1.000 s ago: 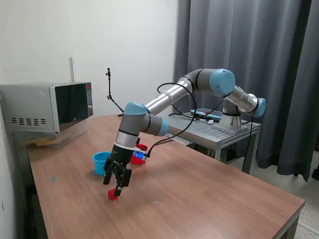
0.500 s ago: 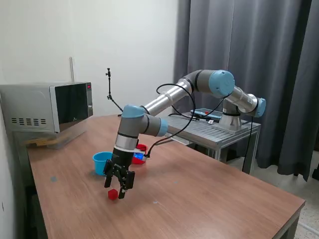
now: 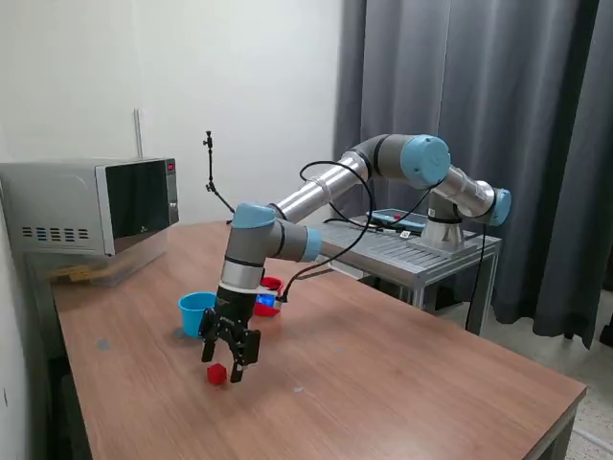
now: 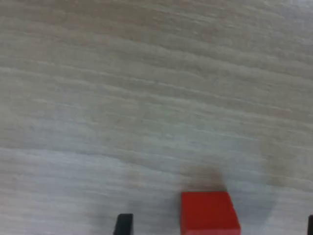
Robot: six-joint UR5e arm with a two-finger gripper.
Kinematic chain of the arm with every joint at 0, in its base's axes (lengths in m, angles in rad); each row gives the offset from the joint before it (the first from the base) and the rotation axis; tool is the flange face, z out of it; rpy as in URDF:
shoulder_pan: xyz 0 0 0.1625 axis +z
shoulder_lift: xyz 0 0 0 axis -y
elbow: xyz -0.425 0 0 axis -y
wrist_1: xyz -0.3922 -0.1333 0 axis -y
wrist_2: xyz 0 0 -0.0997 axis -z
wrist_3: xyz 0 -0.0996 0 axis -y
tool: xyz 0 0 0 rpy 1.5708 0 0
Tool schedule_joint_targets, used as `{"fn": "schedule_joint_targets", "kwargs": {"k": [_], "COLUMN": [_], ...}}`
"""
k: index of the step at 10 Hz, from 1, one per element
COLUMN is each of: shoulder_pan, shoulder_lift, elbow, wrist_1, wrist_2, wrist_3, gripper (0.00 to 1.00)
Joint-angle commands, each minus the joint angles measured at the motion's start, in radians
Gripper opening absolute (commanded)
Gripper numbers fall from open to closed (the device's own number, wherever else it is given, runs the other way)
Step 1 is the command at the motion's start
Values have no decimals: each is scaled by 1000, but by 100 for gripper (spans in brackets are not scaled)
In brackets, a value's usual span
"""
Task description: Place red objects in the red bin, and blue objects in the blue bin.
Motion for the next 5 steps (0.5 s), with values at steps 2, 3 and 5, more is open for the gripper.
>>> {"fn": "schedule_joint_targets", "kwargs": {"k": [2, 3, 5], "shoulder_pan": [-2, -2, -2], "shoulder_lift": [-1, -1, -1], "elbow": [0, 0, -1], "wrist_1": [-2, -2, -2], "wrist_2": [0, 0, 0], "wrist_3": [-1, -1, -1], "gripper": [100, 100, 0]}}
